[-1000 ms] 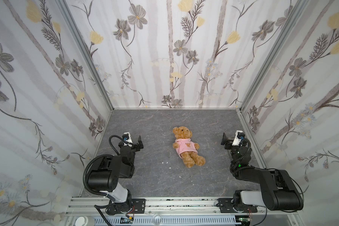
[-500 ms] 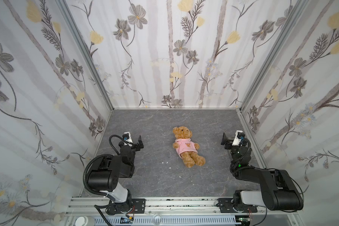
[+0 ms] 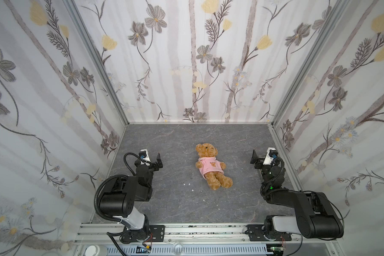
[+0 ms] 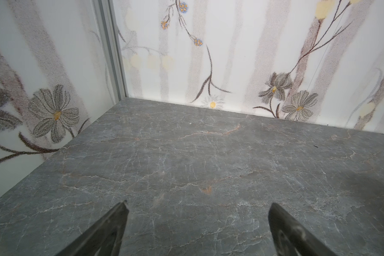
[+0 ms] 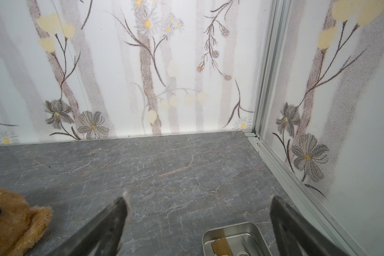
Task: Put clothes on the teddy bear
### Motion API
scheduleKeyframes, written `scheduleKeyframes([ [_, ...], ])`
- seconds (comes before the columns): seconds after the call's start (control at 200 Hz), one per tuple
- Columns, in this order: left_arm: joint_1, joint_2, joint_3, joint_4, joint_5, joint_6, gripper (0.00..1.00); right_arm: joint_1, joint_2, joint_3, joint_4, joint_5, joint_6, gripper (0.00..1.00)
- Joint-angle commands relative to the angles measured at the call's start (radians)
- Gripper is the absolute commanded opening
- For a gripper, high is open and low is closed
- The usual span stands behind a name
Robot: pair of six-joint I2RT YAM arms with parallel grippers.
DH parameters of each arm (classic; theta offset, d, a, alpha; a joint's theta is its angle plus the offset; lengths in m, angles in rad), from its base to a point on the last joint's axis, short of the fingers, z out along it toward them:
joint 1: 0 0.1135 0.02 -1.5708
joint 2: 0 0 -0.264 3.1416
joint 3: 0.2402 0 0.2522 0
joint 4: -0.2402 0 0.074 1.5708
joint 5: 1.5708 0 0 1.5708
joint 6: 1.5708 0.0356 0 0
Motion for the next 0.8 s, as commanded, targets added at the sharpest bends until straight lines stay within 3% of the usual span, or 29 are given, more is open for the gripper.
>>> scheduleKeyframes([
  [0.0,0.0,0.0,0.006,0.027,0.001,0.002,1.0,0.001,0.004,0.002,0.037,0.004,0.002,1.0],
  [0.794,0.0,0.0,0.007,0.026,0.001,0.002,1.0,0.025,0.002,-0.024,0.086,0.017,-0.028,1.0],
])
